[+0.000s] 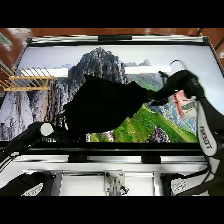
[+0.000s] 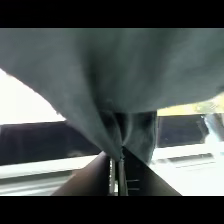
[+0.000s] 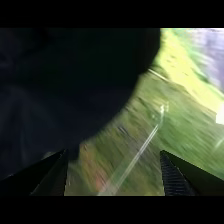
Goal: Fold the shirts.
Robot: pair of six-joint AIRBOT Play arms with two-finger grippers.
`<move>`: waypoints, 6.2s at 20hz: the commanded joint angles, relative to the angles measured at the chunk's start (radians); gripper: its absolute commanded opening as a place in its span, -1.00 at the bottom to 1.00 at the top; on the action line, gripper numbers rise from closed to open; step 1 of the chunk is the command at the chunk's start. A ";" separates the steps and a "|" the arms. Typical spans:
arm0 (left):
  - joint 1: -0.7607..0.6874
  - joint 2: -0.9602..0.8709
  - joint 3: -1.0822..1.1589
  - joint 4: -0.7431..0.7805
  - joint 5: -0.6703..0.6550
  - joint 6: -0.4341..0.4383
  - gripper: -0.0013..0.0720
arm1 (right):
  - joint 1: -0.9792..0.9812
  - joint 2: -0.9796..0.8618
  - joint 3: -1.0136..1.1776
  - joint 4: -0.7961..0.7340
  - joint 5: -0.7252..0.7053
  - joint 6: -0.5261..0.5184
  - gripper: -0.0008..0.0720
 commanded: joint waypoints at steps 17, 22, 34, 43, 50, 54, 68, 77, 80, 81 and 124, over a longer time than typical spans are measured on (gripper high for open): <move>0.106 0.165 1.237 0.336 -0.100 0.213 -0.86 | 0.080 0.438 0.493 -0.188 0.240 -0.080 -0.81; 0.104 0.224 1.548 0.312 -0.094 0.209 -0.86 | 0.081 0.805 0.539 -0.185 0.370 -0.080 -0.81; 0.106 0.242 1.193 0.490 -0.290 0.209 -0.86 | 0.081 0.705 0.538 -0.251 -0.372 0.016 -0.81; 0.144 -0.045 0.895 0.545 -0.243 0.185 -0.86 | 0.081 0.087 0.538 -0.237 -0.033 -0.042 -0.81; 0.216 -0.407 0.894 0.432 -0.004 0.054 -0.86 | 0.082 -0.200 0.538 -0.138 0.302 0.228 -0.81; 0.215 -0.516 0.894 0.312 -0.117 -0.005 -0.83 | 0.082 -0.250 0.538 -0.097 0.198 0.281 -0.74; 0.504 -0.224 0.387 -0.035 -0.399 0.322 0.72 | -0.211 -0.042 0.509 -0.161 -0.489 0.073 0.80; 0.426 -0.295 0.208 -0.193 -0.053 0.344 0.71 | -0.188 -0.042 0.509 -0.098 -0.393 0.077 0.80; 0.395 -0.315 0.208 -0.205 0.016 0.338 0.66 | -0.188 -0.042 0.509 -0.098 -0.411 0.077 0.80; 0.390 -0.319 0.208 -0.205 0.043 0.313 0.53 | -0.187 -0.043 0.509 -0.098 -0.418 0.081 0.80; 0.391 -0.241 0.227 -0.208 -0.007 0.356 -0.86 | 0.017 -0.022 -0.154 0.035 -0.079 -0.042 0.86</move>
